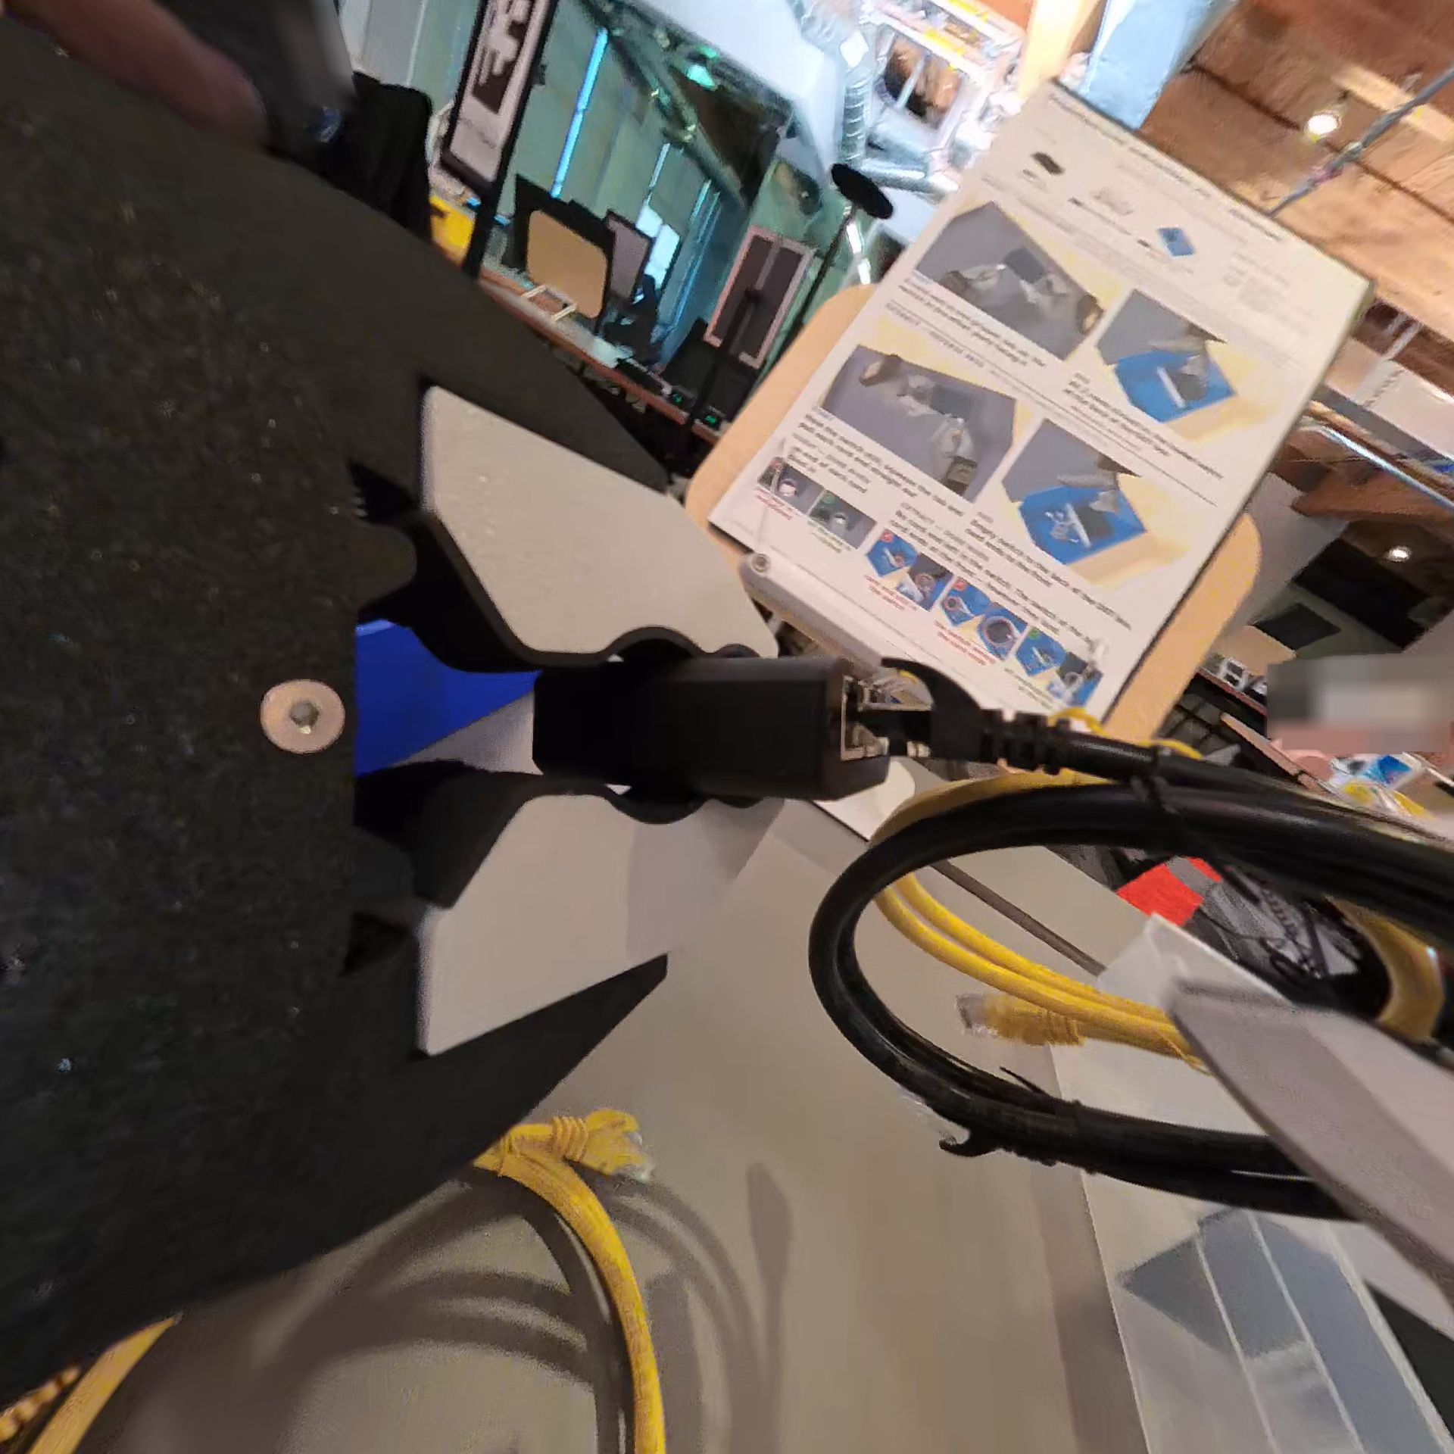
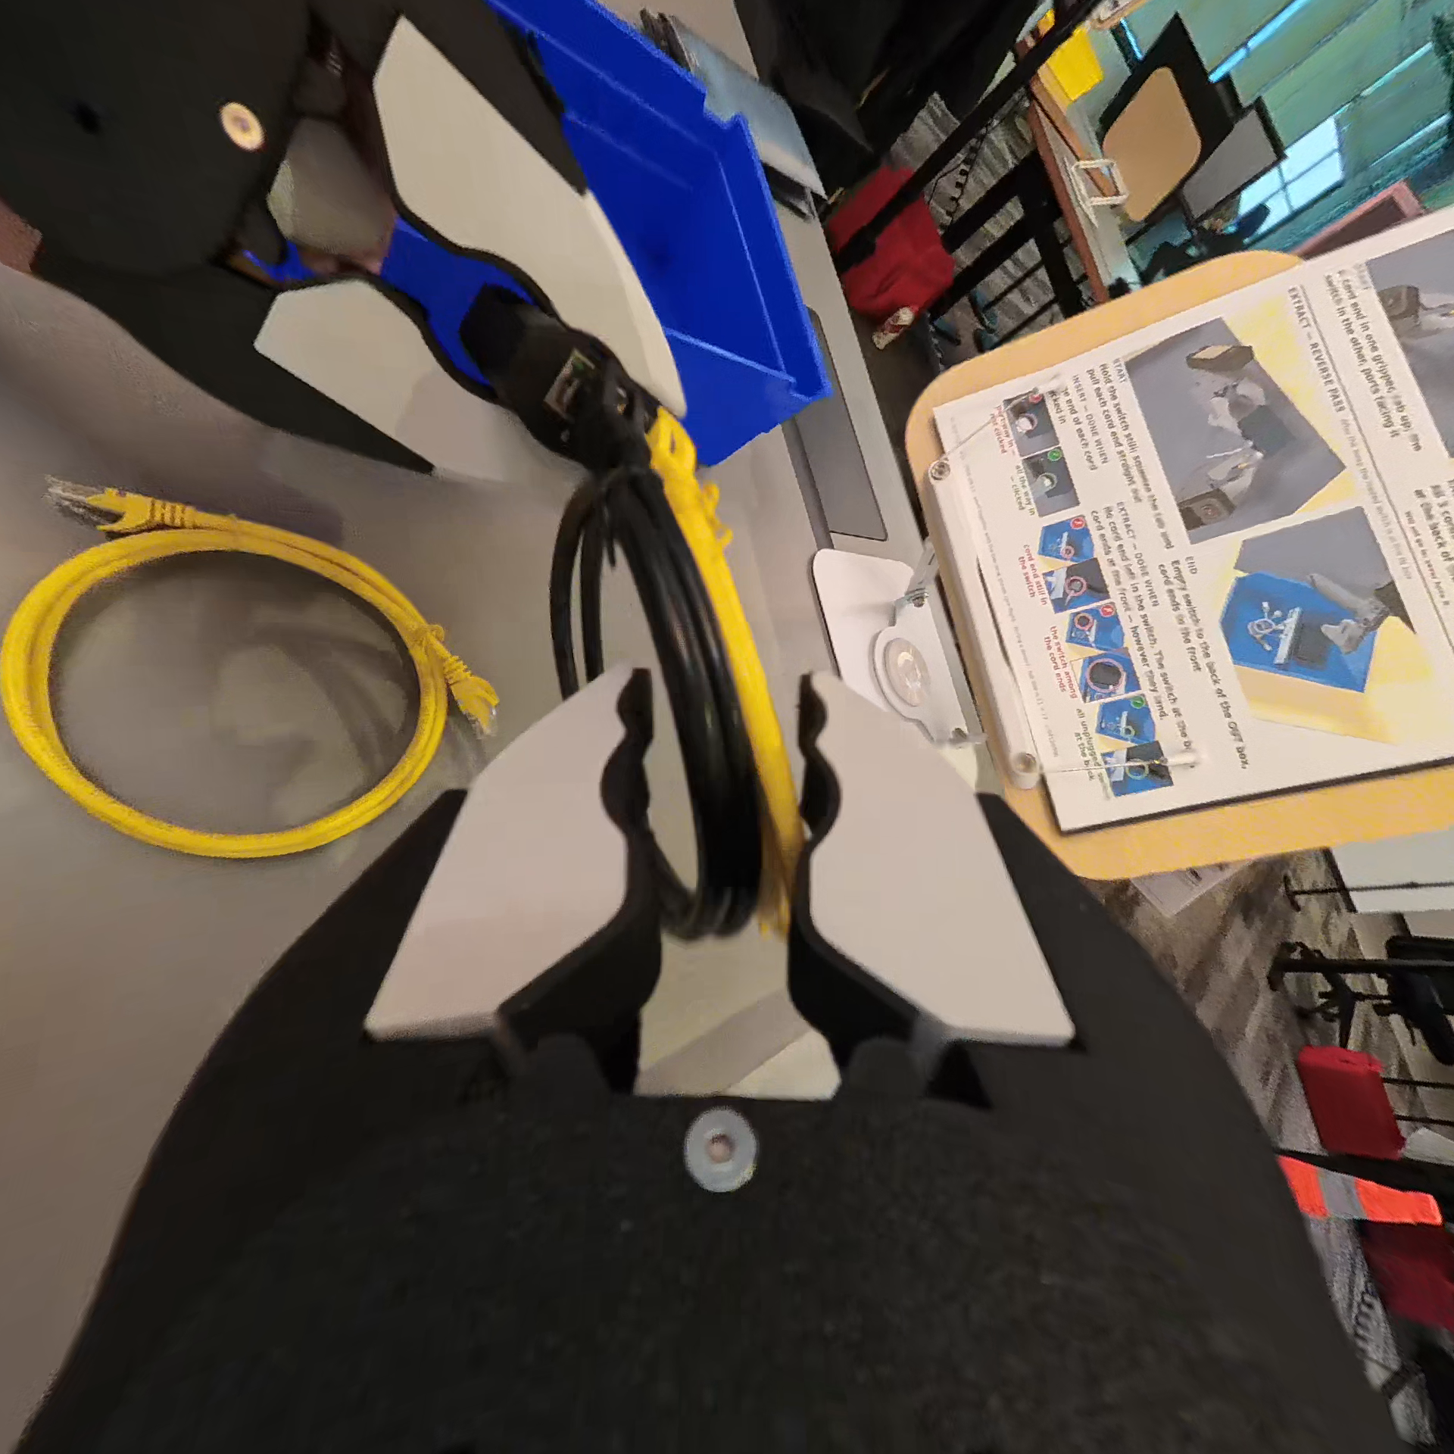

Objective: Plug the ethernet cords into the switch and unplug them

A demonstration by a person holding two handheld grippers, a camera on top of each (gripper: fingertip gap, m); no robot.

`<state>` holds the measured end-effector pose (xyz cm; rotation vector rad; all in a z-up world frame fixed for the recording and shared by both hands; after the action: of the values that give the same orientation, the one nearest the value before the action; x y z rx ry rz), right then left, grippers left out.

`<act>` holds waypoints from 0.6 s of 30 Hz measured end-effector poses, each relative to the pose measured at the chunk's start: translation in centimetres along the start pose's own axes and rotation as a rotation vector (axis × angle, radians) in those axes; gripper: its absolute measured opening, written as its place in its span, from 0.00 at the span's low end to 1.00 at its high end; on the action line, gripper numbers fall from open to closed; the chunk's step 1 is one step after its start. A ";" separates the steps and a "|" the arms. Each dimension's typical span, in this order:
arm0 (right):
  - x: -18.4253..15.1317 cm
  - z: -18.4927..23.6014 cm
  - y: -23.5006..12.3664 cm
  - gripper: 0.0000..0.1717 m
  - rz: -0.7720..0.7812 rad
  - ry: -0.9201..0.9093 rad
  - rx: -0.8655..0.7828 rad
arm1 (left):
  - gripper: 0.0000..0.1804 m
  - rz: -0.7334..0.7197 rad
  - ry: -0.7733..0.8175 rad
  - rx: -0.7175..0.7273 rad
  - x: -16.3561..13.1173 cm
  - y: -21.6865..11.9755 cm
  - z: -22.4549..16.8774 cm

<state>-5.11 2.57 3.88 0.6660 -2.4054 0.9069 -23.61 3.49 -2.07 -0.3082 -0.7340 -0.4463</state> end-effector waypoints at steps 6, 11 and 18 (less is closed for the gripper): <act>1.3 -0.9 -4.1 0.25 -0.143 0.169 0.023 | 0.14 0.046 -0.082 0.058 0.7 -1.4 3.8; -0.6 2.2 -3.1 0.16 -0.112 0.213 0.091 | 0.14 0.087 -0.194 0.103 -1.1 -1.6 6.8; -4.7 8.4 8.2 0.22 0.180 0.376 0.396 | 0.14 0.068 -0.244 0.106 -3.6 -1.2 7.4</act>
<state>-8.58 3.39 -8.27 0.3708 -1.9882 1.4641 -30.81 6.55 0.79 -0.2902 -0.9786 -0.3074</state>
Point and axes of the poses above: each gripper's, where its closed fingertips meet, y out along the fingers, x out of its top, z = x × y across the jaws, the point moved 10 cm from there along -y, back along the fingers, and after that the axes turned 4 degrees about -y, right-handed, at the moved point
